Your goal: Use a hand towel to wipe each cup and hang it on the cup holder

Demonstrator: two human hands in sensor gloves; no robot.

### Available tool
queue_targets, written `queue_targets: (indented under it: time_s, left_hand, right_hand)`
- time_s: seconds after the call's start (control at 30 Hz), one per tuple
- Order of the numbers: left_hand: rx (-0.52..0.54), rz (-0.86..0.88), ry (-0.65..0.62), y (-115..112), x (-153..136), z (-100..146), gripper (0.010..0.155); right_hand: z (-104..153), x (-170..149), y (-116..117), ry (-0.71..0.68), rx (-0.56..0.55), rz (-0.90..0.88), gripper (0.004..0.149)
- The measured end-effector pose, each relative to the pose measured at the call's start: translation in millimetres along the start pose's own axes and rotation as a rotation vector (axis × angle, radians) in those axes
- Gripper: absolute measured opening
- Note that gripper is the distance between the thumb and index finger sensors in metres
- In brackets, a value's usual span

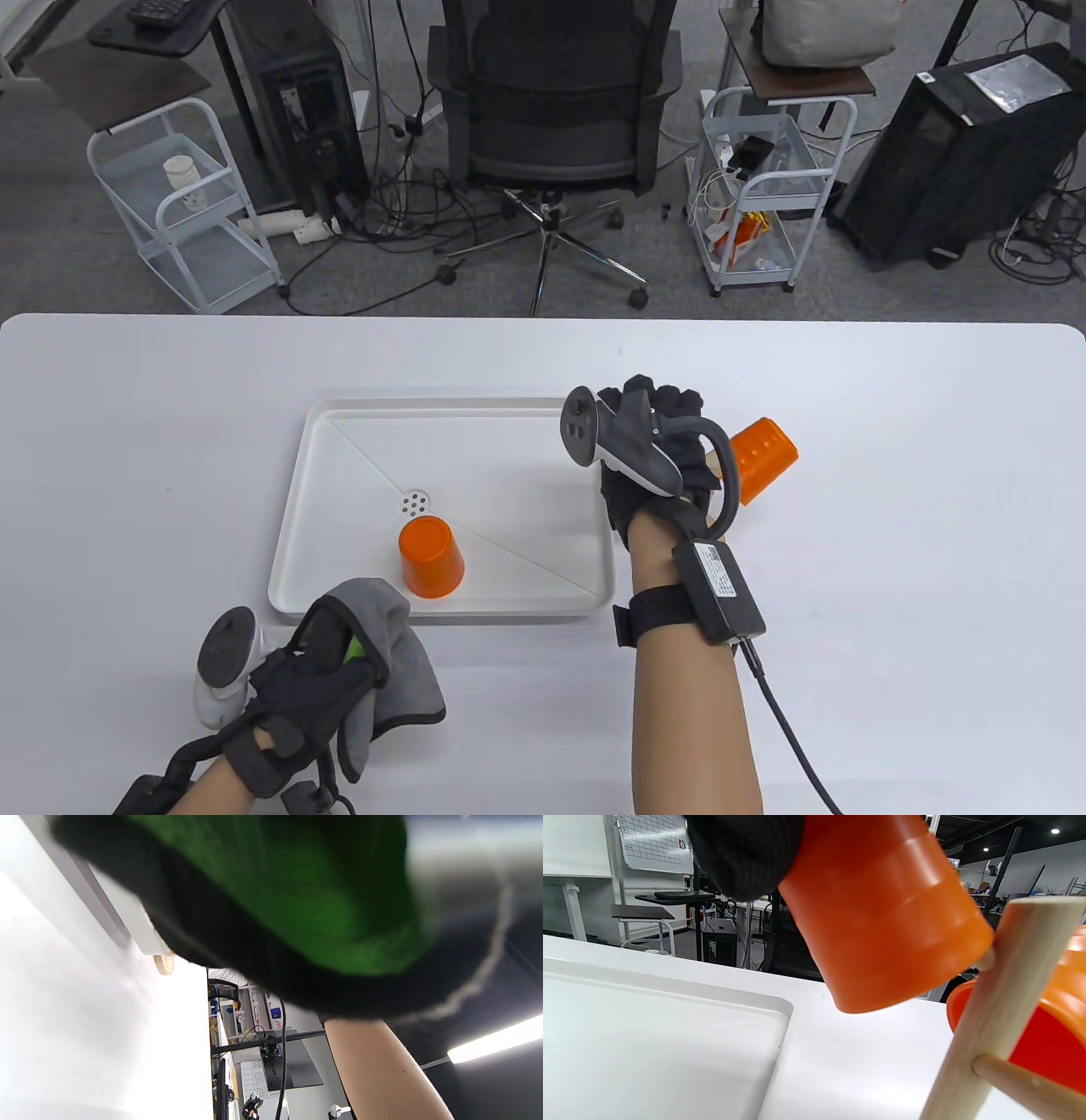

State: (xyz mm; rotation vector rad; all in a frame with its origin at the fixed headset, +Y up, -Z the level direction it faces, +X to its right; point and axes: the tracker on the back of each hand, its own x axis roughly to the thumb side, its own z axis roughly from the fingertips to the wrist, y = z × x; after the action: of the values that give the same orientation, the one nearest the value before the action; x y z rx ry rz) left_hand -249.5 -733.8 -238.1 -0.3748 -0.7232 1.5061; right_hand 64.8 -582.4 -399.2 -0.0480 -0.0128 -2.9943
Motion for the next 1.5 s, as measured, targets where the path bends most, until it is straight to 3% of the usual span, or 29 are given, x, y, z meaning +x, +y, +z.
queue_targets:
  time_s: [0.63, 0.87, 1.2, 1.5]
  left_hand:
    - [0.004, 0.006, -0.001, 0.1, -0.4, -0.3, 0.078]
    - [0.004, 0.005, -0.003, 0.6, -0.7, 0.1, 0.078]
    - [0.009, 0.011, 0.007, 0.5, -1.7, 0.6, 0.078]
    - [0.015, 0.012, 0.006, 1.1, -1.6, 1.0, 0.078]
  right_hand:
    - [-4.7, 12.0, 20.1, -0.022, 0.067, 0.095, 0.071]
    - [-0.7, 16.7, 15.7, -0.055, 0.03, 0.056, 0.074]
    - [17.9, 65.7, 8.0, -0.315, -0.02, -0.025, 0.077]
    - [30.9, 123.2, 31.2, -0.587, 0.06, -0.119, 0.083]
